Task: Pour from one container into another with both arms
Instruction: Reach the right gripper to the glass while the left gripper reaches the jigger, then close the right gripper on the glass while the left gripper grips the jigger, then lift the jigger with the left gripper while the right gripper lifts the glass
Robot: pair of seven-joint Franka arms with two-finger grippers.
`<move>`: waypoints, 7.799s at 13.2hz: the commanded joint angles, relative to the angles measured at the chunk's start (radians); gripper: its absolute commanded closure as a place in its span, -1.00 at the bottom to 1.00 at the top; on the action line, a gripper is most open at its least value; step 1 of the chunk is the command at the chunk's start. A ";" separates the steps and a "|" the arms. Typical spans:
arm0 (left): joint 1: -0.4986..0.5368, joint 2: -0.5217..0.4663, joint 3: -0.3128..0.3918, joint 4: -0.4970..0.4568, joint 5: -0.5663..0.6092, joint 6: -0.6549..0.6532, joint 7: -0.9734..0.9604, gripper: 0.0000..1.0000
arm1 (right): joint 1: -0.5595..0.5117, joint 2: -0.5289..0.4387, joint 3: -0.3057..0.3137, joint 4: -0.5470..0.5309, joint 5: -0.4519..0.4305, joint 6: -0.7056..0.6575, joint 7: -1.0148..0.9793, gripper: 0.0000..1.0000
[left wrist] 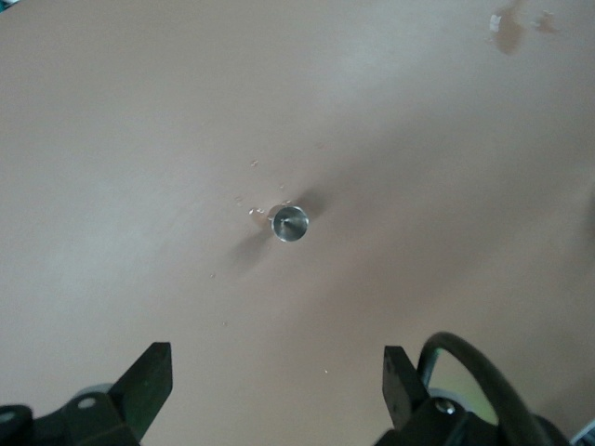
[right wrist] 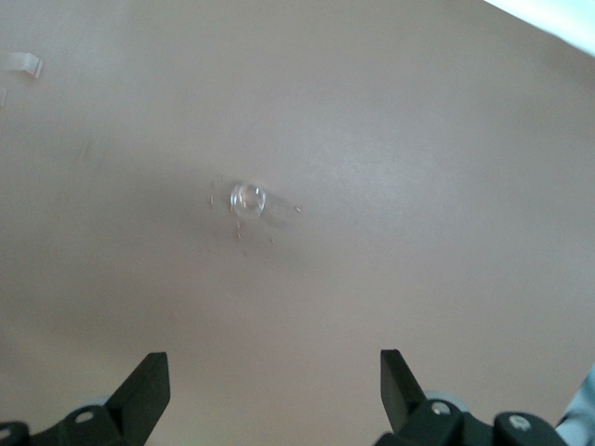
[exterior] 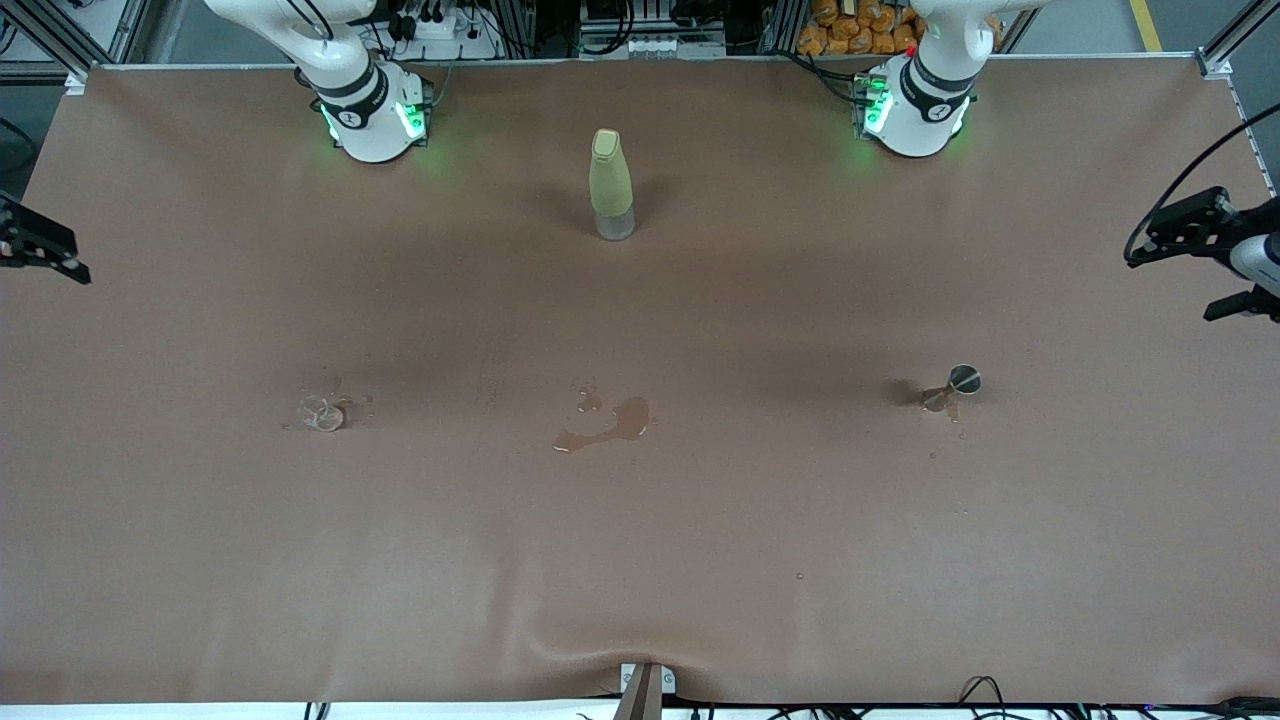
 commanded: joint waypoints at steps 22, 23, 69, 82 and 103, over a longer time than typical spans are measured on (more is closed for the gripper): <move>0.328 0.616 -0.020 -0.036 -0.714 -0.068 1.178 -1.00 | -0.198 0.045 -0.009 -0.388 0.343 0.295 -1.295 -1.00; 0.330 0.631 -0.022 -0.035 -0.715 -0.068 1.203 -1.00 | -0.201 0.071 -0.018 -0.396 0.385 0.302 -1.332 -1.00; 0.264 0.895 -0.046 -0.058 -0.889 -0.067 1.501 0.36 | -0.281 0.841 -0.014 -0.373 1.514 0.065 -2.431 -1.00; 0.204 0.854 -0.089 0.039 -0.976 -0.002 1.378 1.00 | -0.221 0.847 -0.009 -0.374 1.588 0.074 -2.464 0.53; -0.432 0.872 -0.117 0.103 -1.435 0.445 1.458 1.00 | -0.079 0.622 -0.009 -0.403 1.481 -0.101 -1.811 1.00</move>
